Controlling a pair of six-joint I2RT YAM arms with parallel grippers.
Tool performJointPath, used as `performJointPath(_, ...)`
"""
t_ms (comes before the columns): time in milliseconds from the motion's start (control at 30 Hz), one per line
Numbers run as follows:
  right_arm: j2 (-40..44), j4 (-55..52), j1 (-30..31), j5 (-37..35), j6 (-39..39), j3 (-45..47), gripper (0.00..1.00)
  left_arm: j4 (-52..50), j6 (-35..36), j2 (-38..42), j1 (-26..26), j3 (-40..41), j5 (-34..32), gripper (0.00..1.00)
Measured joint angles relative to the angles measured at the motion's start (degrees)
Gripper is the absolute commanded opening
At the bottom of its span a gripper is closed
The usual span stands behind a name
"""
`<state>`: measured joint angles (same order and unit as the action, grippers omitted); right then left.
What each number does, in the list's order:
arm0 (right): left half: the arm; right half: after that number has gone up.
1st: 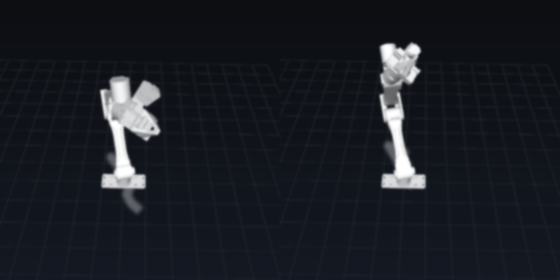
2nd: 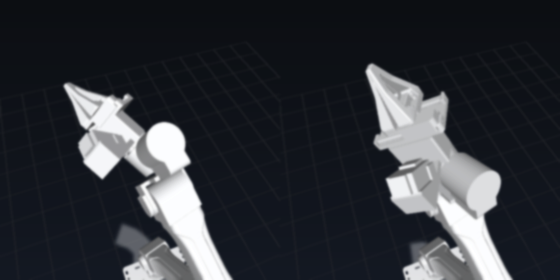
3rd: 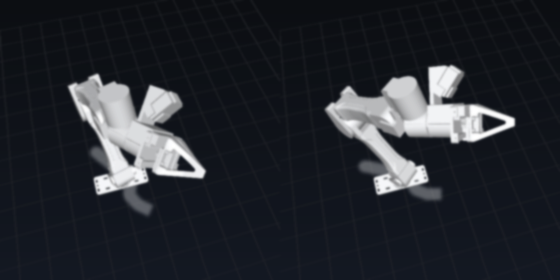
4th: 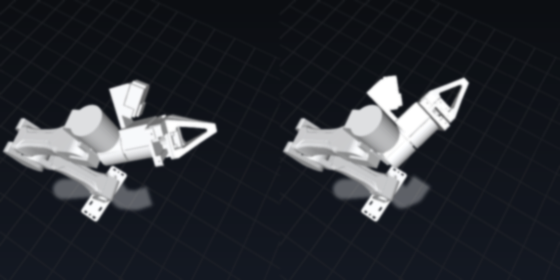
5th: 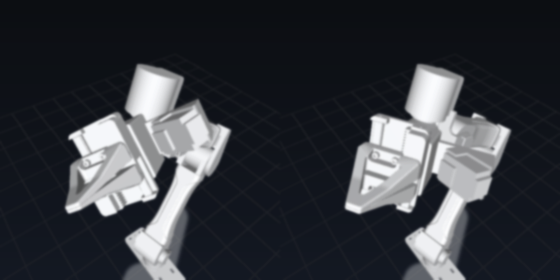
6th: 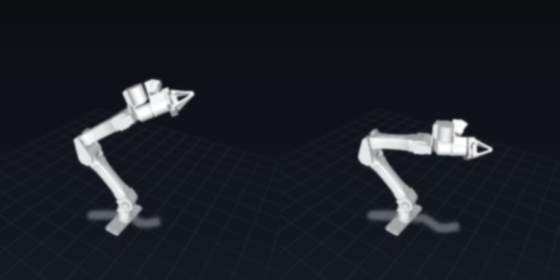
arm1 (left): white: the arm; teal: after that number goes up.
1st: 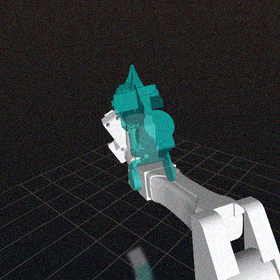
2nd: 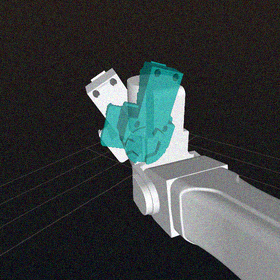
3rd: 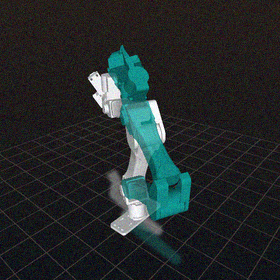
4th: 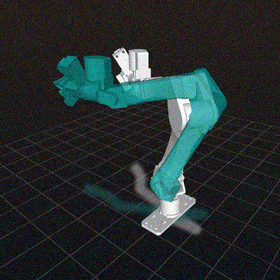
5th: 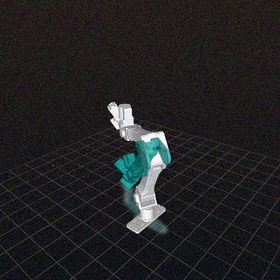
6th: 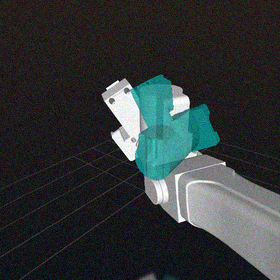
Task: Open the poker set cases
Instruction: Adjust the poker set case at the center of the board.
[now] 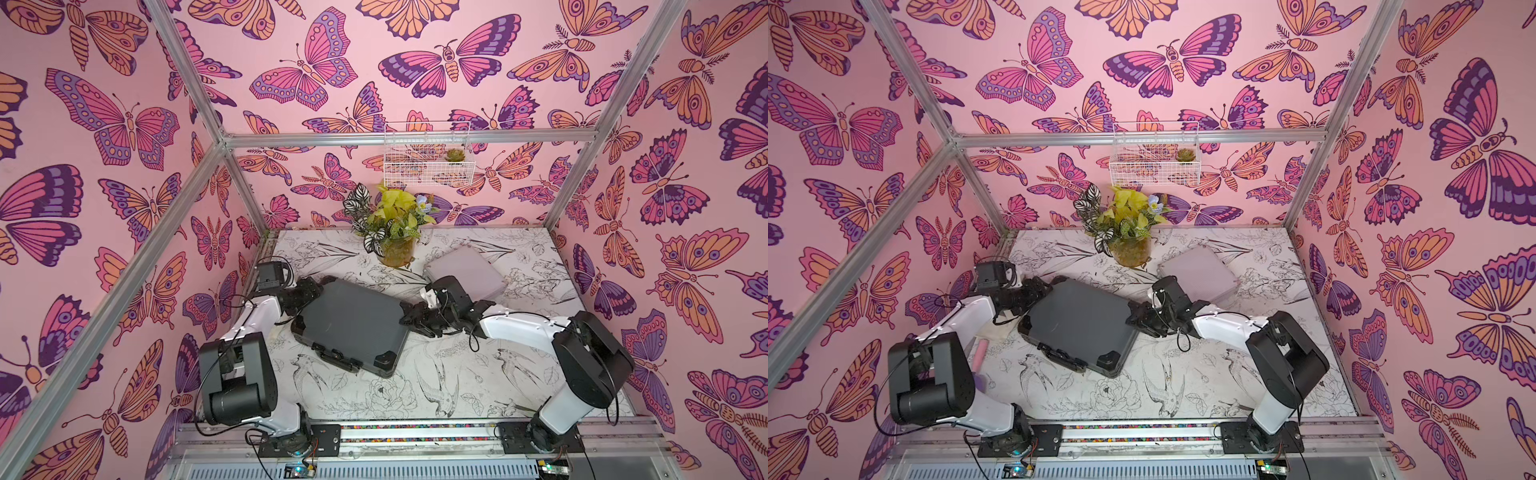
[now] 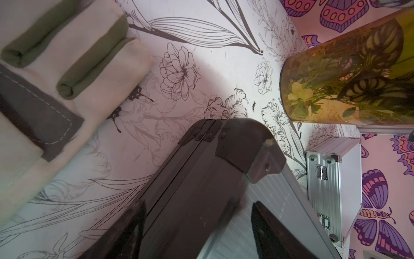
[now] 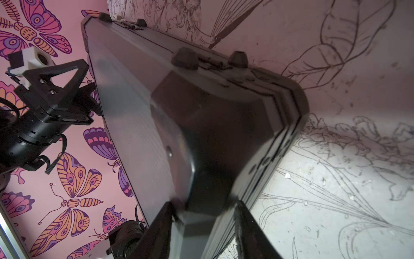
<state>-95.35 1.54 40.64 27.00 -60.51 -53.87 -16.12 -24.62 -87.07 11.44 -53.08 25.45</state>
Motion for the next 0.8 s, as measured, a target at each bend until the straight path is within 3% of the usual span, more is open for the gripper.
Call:
performJointPath(400, -1.25, -4.24, 0.00, -3.15, 3.28, -4.00, 0.38, 1.95, -2.05, 4.15, -1.01, 1.20, -0.13, 0.76)
performJointPath(633, -2.86, -7.34, 0.00, -4.87, 4.85, -7.08, 0.49, 1.81, -2.67, 4.66, -1.01, 1.29, -0.79, 0.76)
performJointPath(800, -3.34, -7.58, -0.02, -4.90, 4.79, -7.56, 0.50, 1.16, -2.82, 7.10, -1.49, 2.40, -0.83, 0.77)
